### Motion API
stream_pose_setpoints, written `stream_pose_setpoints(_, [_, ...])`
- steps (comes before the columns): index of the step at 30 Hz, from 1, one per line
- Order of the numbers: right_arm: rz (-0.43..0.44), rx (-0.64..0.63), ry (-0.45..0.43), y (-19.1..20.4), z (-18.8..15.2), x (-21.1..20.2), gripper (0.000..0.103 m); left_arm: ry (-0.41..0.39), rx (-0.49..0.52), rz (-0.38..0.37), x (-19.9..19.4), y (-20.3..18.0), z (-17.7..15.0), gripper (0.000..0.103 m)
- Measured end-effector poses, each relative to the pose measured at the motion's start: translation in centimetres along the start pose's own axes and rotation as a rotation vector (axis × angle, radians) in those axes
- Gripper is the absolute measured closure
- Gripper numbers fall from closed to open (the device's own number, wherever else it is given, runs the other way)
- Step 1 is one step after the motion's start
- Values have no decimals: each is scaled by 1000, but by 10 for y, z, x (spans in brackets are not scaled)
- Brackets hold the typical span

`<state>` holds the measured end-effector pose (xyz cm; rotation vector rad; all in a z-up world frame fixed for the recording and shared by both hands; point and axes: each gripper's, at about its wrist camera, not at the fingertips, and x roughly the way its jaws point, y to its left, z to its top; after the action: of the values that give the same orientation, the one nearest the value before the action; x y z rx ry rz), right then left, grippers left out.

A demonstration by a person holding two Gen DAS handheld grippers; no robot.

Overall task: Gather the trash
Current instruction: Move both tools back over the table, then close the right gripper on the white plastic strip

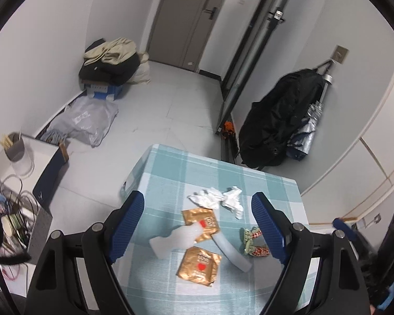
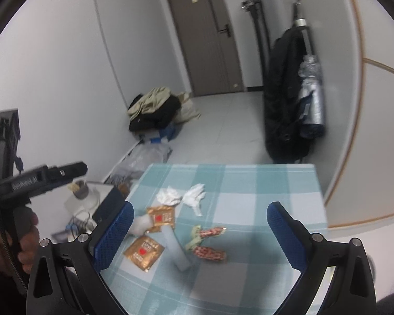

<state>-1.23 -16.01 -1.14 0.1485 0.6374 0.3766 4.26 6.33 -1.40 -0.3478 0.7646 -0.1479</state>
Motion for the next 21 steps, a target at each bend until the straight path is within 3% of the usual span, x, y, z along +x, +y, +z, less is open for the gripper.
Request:
stream_pose_setpoints(8, [68,-111,113,33,-6,56,13,26,-34,26,4,26,0,21])
stream_pose_setpoints(14, [98,-179,239,50,-13,103,19,87,-126,18,14,54,-1,22])
stream_pose_setpoints(21, [120,-229,360,56,-29,141,40,84,-181,17,11,66,5,22])
